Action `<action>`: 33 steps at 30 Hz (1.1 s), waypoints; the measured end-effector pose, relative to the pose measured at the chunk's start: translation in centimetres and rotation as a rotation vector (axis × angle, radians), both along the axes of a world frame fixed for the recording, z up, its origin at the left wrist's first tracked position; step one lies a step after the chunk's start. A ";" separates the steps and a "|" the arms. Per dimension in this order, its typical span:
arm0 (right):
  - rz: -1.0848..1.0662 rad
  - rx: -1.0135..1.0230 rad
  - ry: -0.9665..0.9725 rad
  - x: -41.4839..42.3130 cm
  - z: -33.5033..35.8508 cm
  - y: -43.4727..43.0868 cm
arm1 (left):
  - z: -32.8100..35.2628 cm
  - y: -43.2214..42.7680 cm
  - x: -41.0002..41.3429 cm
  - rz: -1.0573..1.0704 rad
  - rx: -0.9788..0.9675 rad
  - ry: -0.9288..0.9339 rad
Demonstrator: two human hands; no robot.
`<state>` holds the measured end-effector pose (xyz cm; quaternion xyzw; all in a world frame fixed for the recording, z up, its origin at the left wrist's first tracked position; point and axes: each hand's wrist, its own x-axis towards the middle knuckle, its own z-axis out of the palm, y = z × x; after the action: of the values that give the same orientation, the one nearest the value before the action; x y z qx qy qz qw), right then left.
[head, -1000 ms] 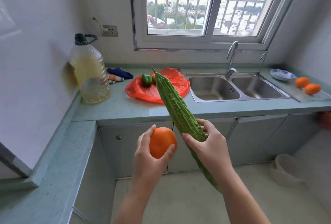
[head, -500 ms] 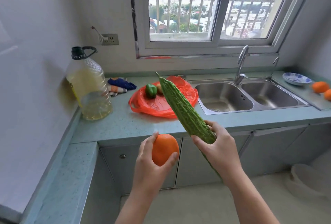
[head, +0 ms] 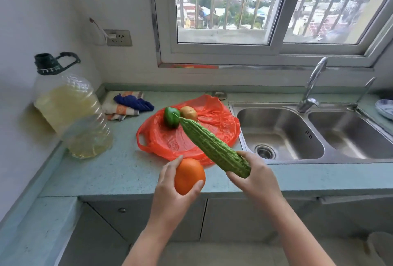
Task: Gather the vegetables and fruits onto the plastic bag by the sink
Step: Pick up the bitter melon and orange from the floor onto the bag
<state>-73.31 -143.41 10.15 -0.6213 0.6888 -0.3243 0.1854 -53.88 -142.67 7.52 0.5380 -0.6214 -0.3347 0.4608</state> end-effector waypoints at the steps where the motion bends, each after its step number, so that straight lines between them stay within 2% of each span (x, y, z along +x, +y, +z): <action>1: 0.011 0.006 0.013 -0.2 -0.3 -1.2 | -0.1 -0.7 -0.1 0.003 0.005 -0.007; 8: 0.153 0.059 0.133 1.2 -3.0 -9.4 | -0.8 -7.0 1.6 0.029 0.036 -0.050; 13: 0.254 0.108 0.311 3.2 -4.5 -15.0 | -1.1 -13.1 3.4 -0.009 0.061 -0.055; 17: 0.278 0.120 0.374 4.1 -5.5 -19.2 | -1.6 -17.8 4.9 -0.027 0.057 -0.082; 24: 0.324 0.178 0.470 2.8 -7.8 -24.4 | -2.2 -23.5 5.6 -0.005 0.113 -0.097; 29: 0.466 0.208 0.584 1.5 -9.2 -28.1 | -2.4 -26.4 4.8 0.039 0.122 -0.118; 33: 0.545 0.233 0.590 0.6 -10.2 -30.2 | -3.2 -27.8 3.3 0.045 0.140 -0.123</action>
<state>-72.67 -173.65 -0.06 -0.8220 0.5547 0.0083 0.1283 -50.58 -170.46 4.34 0.6020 -0.6115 -0.3333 0.3906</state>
